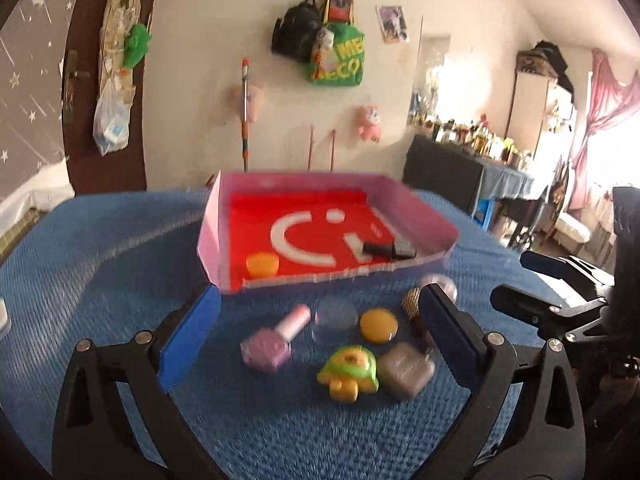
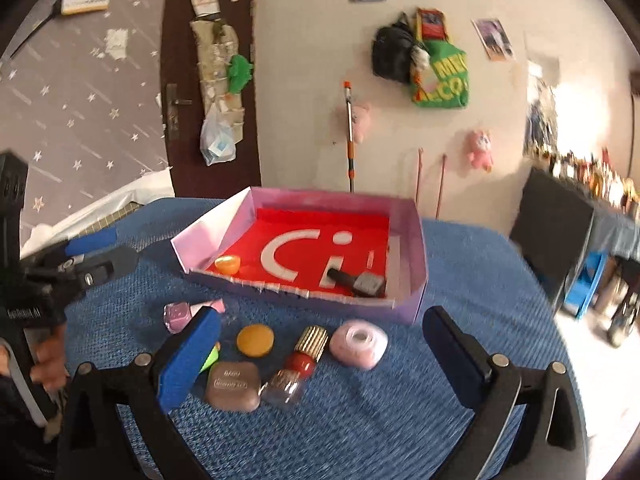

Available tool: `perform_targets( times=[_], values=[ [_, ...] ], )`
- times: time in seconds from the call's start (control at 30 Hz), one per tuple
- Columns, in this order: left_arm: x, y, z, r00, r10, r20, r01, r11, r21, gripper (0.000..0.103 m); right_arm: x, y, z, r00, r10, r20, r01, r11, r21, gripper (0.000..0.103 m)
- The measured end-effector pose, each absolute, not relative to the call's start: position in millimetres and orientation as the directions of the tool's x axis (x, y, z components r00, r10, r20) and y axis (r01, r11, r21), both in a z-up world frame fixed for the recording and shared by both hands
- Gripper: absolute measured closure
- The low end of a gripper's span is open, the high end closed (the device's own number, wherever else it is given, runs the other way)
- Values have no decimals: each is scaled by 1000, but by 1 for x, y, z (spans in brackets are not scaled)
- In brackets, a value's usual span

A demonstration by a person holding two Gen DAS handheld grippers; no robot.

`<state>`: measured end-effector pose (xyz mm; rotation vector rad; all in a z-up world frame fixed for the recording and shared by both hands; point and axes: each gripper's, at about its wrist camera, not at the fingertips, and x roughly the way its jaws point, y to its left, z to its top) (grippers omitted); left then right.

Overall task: Organize rigid objects
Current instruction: 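Withdraw both tools from the box back toward the remaining items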

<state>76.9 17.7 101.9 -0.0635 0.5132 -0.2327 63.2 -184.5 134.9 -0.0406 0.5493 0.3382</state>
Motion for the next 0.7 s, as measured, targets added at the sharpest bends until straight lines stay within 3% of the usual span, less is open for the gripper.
perform_targets(
  times=[0.23, 0.7],
  values=[
    [81, 10, 59, 782, -229, -579, 179, 973, -143, 2, 65, -182, 89, 766, 267, -585, -271, 959, 82, 0],
    [99, 11, 40, 703, -253, -665, 193, 967, -164, 2, 80, -177, 62, 691, 290, -662, -264, 954, 142, 0]
  ],
)
